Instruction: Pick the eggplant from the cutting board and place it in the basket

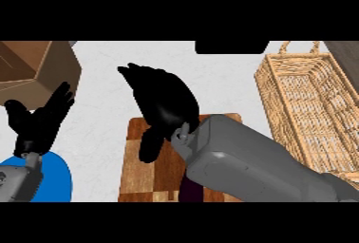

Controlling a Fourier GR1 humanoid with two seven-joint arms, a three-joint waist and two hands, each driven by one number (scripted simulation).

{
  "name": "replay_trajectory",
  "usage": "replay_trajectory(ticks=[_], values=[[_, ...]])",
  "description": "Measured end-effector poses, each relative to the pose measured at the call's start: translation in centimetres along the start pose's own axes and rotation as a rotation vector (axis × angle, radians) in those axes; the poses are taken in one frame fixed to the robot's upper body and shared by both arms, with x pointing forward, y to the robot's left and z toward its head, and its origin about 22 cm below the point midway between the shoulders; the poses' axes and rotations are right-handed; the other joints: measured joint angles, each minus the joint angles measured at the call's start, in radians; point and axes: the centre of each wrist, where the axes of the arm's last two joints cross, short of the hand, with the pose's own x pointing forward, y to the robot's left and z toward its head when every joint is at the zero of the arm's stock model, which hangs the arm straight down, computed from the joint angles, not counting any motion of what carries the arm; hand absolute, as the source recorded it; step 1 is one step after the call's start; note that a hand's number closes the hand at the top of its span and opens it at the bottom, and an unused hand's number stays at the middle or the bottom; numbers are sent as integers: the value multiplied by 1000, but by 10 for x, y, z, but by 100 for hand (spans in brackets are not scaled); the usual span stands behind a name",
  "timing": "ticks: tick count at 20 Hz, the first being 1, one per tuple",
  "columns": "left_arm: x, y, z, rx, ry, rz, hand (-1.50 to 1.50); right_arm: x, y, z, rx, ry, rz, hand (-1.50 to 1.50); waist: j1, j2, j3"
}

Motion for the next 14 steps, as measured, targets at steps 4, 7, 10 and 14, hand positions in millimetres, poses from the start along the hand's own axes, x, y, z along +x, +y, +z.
replay_trajectory(ticks=[4, 7, 10, 14], values=[[2, 1, 0, -2, -6, 3, 0, 17, -50, -5, 19, 111, 84, -150, 3, 4, 2], [1, 1, 1, 1, -10, 1, 0, 13, -75, -7, 111, 132, 82, -150, 1, 6, 3], [2, 1, 1, 2, -7, 4, 0, 9, -92, -8, 203, 130, 44, -150, -2, 7, 3], [2, 3, -1, 9, -4, 3, 0, -1, -112, 1, 279, 108, -7, -150, -12, 7, 4]])
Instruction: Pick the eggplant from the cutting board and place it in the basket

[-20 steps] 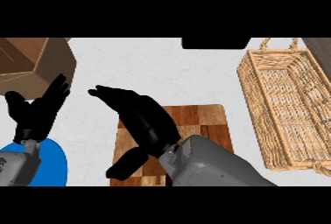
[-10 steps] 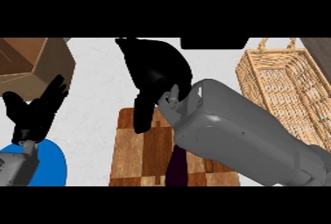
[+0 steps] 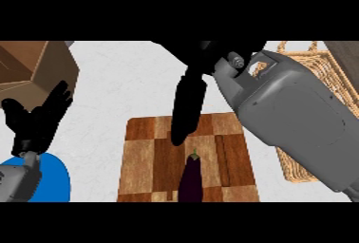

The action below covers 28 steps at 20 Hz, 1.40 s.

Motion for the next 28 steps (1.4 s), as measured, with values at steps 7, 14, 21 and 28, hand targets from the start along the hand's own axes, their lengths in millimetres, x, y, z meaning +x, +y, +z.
replay_trajectory(ticks=[7, 14, 21, 28], values=[[-6, 0, 1, 9, 2, 6, 0, -39, -4, 43, 19, -56, -80, -150, -6, 1, 1], [-2, -2, 1, 6, 0, 9, 0, -75, 40, 71, -3, -67, -98, -150, -1, 4, 1], [-6, -5, 0, -8, -14, 7, 0, -94, 101, 59, -63, -30, -110, -150, 12, 9, 1], [-1, -1, -3, -11, -12, 6, 0, -103, 153, 32, -129, -23, -208, -150, 17, 10, 1]])
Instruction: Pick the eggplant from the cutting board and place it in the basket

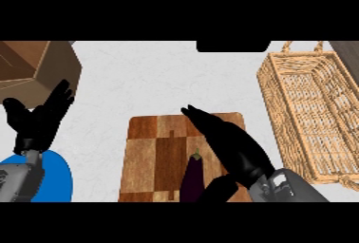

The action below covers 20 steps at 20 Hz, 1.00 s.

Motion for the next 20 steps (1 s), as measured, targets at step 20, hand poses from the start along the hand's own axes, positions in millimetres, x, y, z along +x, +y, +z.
replay_trajectory(ticks=[20], values=[[-1, -2, -4, 1, 3, -1, 0, -39, 50, -25, 125, 104, 82, -150, -1, 0, 0]])
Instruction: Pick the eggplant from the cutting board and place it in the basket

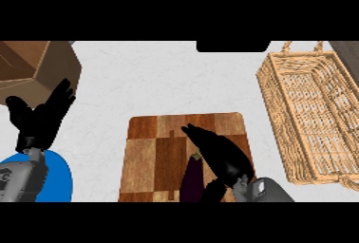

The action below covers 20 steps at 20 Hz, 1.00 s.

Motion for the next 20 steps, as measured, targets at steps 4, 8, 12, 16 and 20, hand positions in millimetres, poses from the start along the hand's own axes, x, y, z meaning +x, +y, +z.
replay_trajectory(ticks=[4, 8, 12, 16, 20], values=[[5, 1, -1, -5, -2, -1, 0, -15, -9, -1, 10, -26, -30, -150, 1, 0, 0], [3, 0, 3, -6, -4, 0, 0, -11, -1, -5, 30, -61, -41, -150, 1, 0, 0], [3, -3, 3, -7, 1, 2, 0, -16, 10, -2, 42, -67, -25, -150, 1, 0, 0], [-3, -2, 1, 1, 2, -2, 0, -13, 19, -1, 35, -45, 12, -150, 0, 0, 0], [-3, 2, 3, 1, -5, 0, 0, -9, 26, -6, 31, -21, 45, -150, 1, 0, 0]])
